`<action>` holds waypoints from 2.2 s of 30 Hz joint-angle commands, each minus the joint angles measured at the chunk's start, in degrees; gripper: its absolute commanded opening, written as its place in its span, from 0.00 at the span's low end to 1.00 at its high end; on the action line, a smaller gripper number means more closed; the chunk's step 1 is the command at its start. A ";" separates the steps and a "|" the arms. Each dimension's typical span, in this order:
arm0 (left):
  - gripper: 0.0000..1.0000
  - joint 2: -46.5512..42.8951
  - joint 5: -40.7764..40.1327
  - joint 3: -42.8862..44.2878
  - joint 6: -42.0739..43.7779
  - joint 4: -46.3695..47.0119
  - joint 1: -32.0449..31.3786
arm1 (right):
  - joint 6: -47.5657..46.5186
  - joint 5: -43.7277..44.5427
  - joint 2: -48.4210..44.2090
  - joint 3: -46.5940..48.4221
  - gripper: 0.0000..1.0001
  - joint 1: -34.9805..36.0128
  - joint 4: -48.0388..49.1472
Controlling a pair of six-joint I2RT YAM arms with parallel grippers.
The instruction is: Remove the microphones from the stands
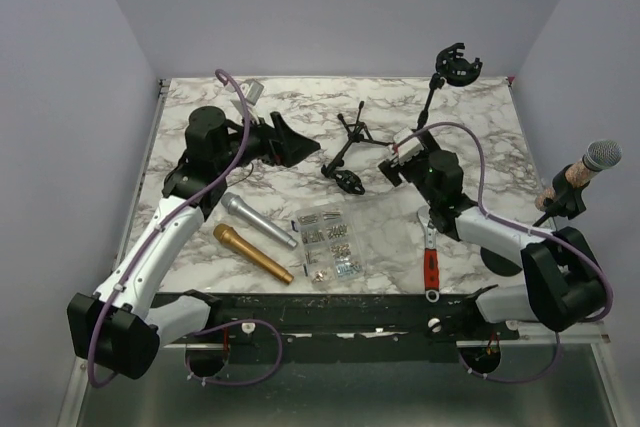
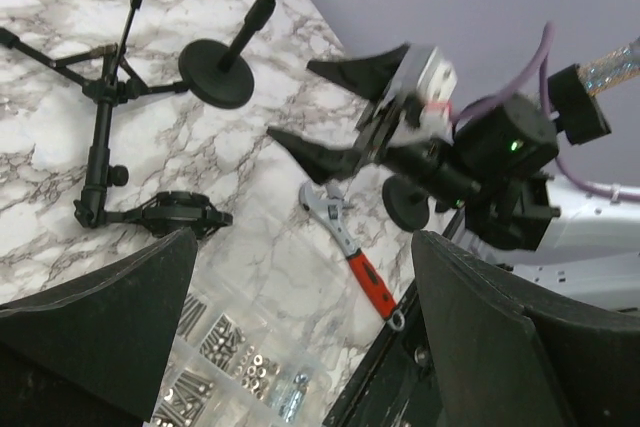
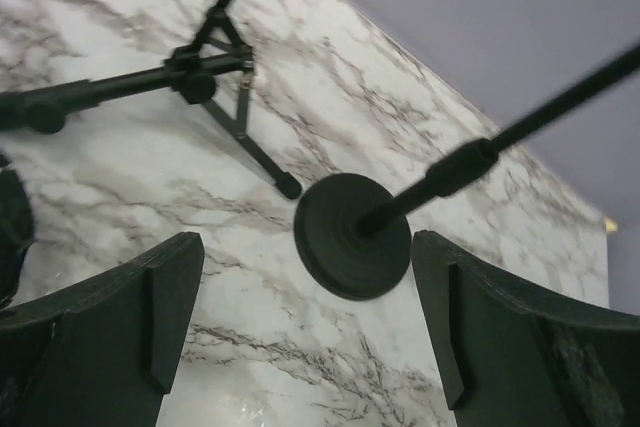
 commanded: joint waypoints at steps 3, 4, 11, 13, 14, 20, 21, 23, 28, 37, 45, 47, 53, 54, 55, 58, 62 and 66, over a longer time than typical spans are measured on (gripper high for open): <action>0.92 -1.42 -5.93 7.86 -1.91 -4.83 -0.16 | -21.43 -14.92 4.45 3.09 0.94 2.82 3.18; 0.92 -1.64 -6.90 8.04 -0.77 -4.83 -0.16 | -24.74 -17.50 6.57 7.60 0.94 2.81 -1.83; 0.94 -5.02 -11.21 3.17 6.92 -3.51 0.24 | -47.57 -24.39 18.73 28.92 0.94 3.33 -32.23; 0.94 -6.02 -11.59 1.16 7.98 -2.26 0.26 | -50.17 -24.78 20.21 31.15 0.94 3.67 -34.02; 0.94 -6.32 -11.88 0.42 7.98 -2.09 0.28 | -51.68 -25.06 20.76 32.18 0.94 3.85 -35.55; 0.94 -5.83 -7.91 0.30 5.20 -0.56 1.08 | -58.92 -24.66 26.96 38.99 0.93 6.96 -42.67; 0.94 -5.67 -7.08 0.01 4.38 0.05 1.36 | -59.53 -24.49 28.23 40.21 0.94 7.32 -43.38; 0.94 -5.28 -6.12 -0.11 3.60 0.44 2.00 | -60.61 -24.16 31.23 42.10 0.93 7.77 -43.76; 0.94 -4.96 -6.04 -0.28 3.69 0.49 2.61 | -64.48 -22.91 37.62 47.03 0.93 8.98 -44.51; 0.94 -3.81 -3.81 -0.73 1.42 2.45 4.44 | -68.89 -21.90 45.55 53.60 0.91 9.00 -47.23; 0.94 -2.90 -2.49 -1.24 -0.31 3.87 5.47 | -68.87 -23.00 50.32 57.68 0.88 8.85 -50.61; 0.94 -2.69 -2.66 -1.27 -0.31 3.62 5.56 | -69.24 -22.72 50.16 56.92 0.88 8.80 -50.39; 0.94 -1.72 -0.93 -1.69 -2.46 5.10 6.30 | -70.21 -21.61 50.81 53.64 0.86 8.85 -44.24; 0.93 -1.61 -0.75 -1.77 -2.67 5.25 6.47 | -70.36 -21.00 51.44 53.42 0.85 8.78 -43.09; 0.93 -1.54 -0.74 -1.78 -2.77 5.28 6.52 | -70.61 -20.38 52.14 53.40 0.83 8.85 -42.23; 0.93 -1.61 -0.76 -1.86 -2.77 5.36 6.70 | -72.03 -17.86 53.13 50.57 0.77 8.92 -36.07; 0.93 -1.46 -0.75 -1.98 -2.86 5.44 6.79 | -71.88 -16.85 53.23 48.70 0.72 8.85 -30.79; 0.93 -1.34 -0.57 -2.03 -3.12 5.64 6.87 | -68.72 -18.57 53.26 48.28 0.64 8.83 -27.22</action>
